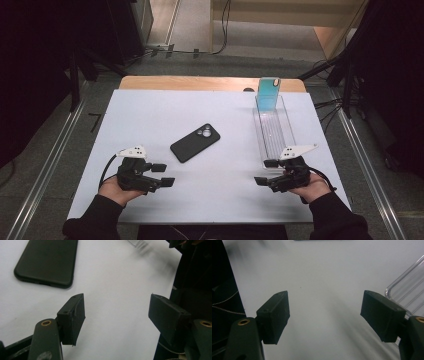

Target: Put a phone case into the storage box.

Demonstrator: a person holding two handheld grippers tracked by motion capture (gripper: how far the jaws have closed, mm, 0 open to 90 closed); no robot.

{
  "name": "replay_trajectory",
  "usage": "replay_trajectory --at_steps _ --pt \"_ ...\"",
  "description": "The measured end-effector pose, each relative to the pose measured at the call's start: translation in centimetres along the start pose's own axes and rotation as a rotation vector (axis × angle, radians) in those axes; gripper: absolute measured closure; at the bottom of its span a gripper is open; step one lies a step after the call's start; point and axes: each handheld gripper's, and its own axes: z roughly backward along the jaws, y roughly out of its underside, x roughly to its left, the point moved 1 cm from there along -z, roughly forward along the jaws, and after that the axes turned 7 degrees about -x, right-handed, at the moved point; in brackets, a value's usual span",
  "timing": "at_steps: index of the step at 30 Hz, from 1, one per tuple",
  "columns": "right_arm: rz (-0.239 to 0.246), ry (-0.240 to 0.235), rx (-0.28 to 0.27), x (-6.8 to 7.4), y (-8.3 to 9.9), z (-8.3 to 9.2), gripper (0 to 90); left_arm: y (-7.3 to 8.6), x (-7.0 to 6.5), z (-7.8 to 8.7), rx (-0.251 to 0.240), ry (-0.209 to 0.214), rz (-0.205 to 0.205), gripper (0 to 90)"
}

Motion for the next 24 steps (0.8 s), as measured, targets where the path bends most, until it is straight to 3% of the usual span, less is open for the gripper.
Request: replay_trajectory --at_steps 8,10,12,15,19,24 --pt "-0.003 0.001 -0.001 0.0 0.0 0.0 21.3 -1.5 0.3 -0.9 -0.018 -0.004 -0.038 18.7" --pt "-0.002 0.001 0.000 0.0 0.0 0.0 21.2 -2.3 0.6 -1.2 0.010 -0.013 -0.037 12.6" --pt "-0.002 0.000 0.002 0.0 0.0 -0.1 21.3 -3.1 0.8 -1.6 0.016 -0.050 -0.051 0.0" --pt "-0.003 0.000 0.003 0.0 0.0 -0.1 21.3 -3.9 1.2 -2.0 0.023 -0.034 -0.044 0.0" --pt "-0.002 0.001 0.000 0.0 0.0 -0.1 21.3 -4.6 1.6 -2.8 0.053 -0.044 -0.056 0.0" --pt "-0.001 0.000 0.000 0.0 0.0 -0.1 21.3 -6.1 2.4 -3.4 0.034 -0.043 -0.036 0.0"
